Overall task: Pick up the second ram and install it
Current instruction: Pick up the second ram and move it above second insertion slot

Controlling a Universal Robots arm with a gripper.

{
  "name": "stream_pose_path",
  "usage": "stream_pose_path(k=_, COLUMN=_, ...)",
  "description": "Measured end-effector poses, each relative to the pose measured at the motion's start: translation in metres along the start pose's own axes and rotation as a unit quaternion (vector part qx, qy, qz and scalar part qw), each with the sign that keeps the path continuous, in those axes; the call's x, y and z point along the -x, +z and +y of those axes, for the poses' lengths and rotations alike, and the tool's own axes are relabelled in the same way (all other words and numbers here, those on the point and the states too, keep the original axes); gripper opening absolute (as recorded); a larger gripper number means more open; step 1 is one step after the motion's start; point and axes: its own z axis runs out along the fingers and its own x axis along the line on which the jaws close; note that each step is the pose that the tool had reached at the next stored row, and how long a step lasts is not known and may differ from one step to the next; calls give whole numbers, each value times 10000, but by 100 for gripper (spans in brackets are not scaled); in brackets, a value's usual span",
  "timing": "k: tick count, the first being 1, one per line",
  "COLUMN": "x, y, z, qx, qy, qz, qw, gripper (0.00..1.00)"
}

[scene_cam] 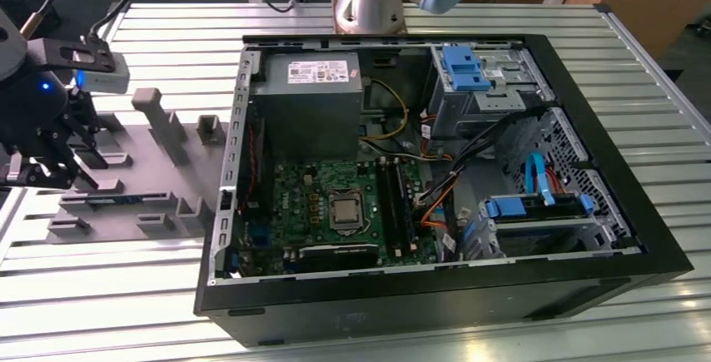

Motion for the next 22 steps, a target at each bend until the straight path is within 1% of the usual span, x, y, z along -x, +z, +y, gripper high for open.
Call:
stream_pose_path(k=2, x=-2, y=10, z=15, qx=0, qy=0, qz=-1, qw=10000, gripper=38)
stream_pose_path(k=9, x=-8, y=136, z=58, qx=-1, qy=0, qz=-2, qw=10000, gripper=38)
stream_pose_path(k=13, x=-10, y=199, z=63, qx=-1, qy=0, qz=-3, qw=10000, gripper=38)
stream_pose_path(k=22, x=-10, y=205, z=63, qx=0, qy=0, qz=-3, qw=10000, gripper=38)
